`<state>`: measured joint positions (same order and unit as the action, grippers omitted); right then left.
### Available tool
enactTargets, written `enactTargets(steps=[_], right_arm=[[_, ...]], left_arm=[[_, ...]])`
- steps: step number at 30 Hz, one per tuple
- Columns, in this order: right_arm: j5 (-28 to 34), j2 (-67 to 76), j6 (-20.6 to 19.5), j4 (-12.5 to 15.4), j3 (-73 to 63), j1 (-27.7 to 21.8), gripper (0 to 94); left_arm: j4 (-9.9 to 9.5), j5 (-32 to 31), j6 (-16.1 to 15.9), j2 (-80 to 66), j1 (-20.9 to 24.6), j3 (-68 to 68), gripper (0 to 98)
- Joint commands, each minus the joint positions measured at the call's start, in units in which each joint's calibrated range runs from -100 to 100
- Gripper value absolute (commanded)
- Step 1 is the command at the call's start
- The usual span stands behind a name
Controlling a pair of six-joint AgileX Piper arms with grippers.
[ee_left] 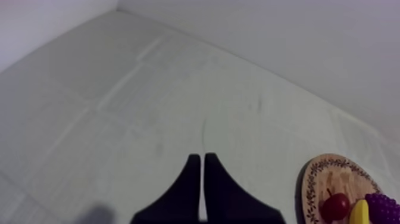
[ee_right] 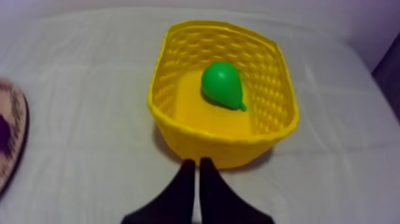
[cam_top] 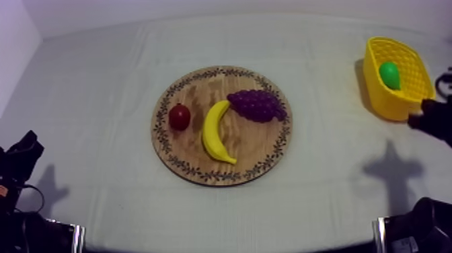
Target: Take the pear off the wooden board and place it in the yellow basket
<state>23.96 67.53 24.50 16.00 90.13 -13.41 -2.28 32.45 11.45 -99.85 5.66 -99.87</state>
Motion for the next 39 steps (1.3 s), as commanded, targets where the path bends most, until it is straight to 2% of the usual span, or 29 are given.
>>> enactTargets(steps=[1, 6, 8, 11, 16, 22, 25, 29, 39], right_arm=[[4.95, 13.32, -2.66, -6.2, 1.8, 1.59, 0.5], [14.86, 24.48, -12.96, -17.17, 2.98, 8.67, 0.5], [17.07, 26.3, -15.19, -19.68, 3.22, 9.96, 0.5], [19.95, 27.46, -16.79, -21.18, 3.66, 10.4, 0.5], [22.63, 28.02, -16.94, -21.06, 4.73, 10.45, 0.6], [23.14, 28.13, -13.4, -18.68, 5.99, 10.47, 0.7], [21.93, 28.14, -12.5, -17.23, 6.99, 9.96, 0.7], [16.5, 28.14, -13.29, -15.5, 8.92, 9.38, 0.7], [14.33, 28.14, -13.18, -14.92, 9.63, 9.2, 0.7]], left_arm=[[0.0, 0.05, -0.02, 0.02, 0.02, -0.02, 0.1], [0.0, 0.05, 0.0, 0.02, 0.02, -0.02, 0.1], [0.0, 0.05, 0.0, 0.02, 0.02, -0.02, 0.1], [0.0, 0.05, -0.01, 0.02, 0.02, -0.02, 0.1], [0.0, 0.05, -0.01, 0.02, 0.02, -0.02, 0.1], [0.0, 0.05, 0.01, 0.02, 0.02, -0.02, 0.1], [0.0, 0.05, -0.01, 0.02, 0.02, -0.02, 0.1], [0.0, 0.05, -0.01, 0.02, 0.02, -0.02, 0.1], [0.0, 0.05, -0.01, 0.02, 0.02, -0.02, 0.1]])
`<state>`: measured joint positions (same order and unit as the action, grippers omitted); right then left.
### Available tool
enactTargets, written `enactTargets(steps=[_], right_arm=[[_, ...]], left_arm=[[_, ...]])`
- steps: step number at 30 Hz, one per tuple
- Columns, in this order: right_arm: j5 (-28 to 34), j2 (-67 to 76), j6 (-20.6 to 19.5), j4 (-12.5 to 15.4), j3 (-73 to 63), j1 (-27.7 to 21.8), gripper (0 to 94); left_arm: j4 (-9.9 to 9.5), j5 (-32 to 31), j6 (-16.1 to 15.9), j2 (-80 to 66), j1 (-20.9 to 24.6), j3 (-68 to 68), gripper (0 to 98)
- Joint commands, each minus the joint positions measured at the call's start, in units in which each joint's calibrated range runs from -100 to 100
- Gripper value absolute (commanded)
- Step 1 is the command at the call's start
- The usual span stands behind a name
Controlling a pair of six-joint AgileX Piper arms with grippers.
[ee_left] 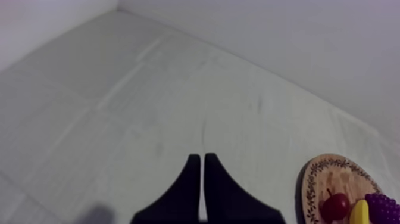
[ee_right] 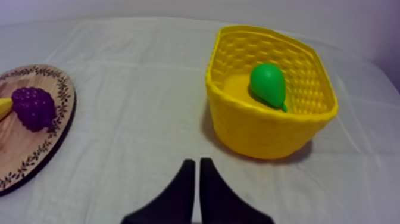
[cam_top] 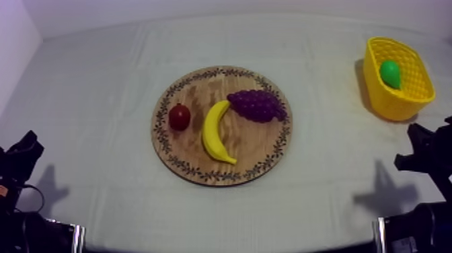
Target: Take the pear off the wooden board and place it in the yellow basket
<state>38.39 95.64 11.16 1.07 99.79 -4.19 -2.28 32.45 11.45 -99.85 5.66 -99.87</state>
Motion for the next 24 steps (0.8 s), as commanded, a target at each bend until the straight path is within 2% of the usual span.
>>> enactTargets(steps=[1, 24], right_arm=[[-0.12, 0.03, 0.24, 0.02, -0.03, -0.02, 0.7], [-0.17, 0.03, 0.52, 0.03, -0.01, -0.03, 0.7]], left_arm=[[0.0, 0.05, -0.02, 0.02, 0.02, -0.02, 0.1], [0.0, 0.05, 0.0, 0.02, 0.02, -0.02, 0.1]])
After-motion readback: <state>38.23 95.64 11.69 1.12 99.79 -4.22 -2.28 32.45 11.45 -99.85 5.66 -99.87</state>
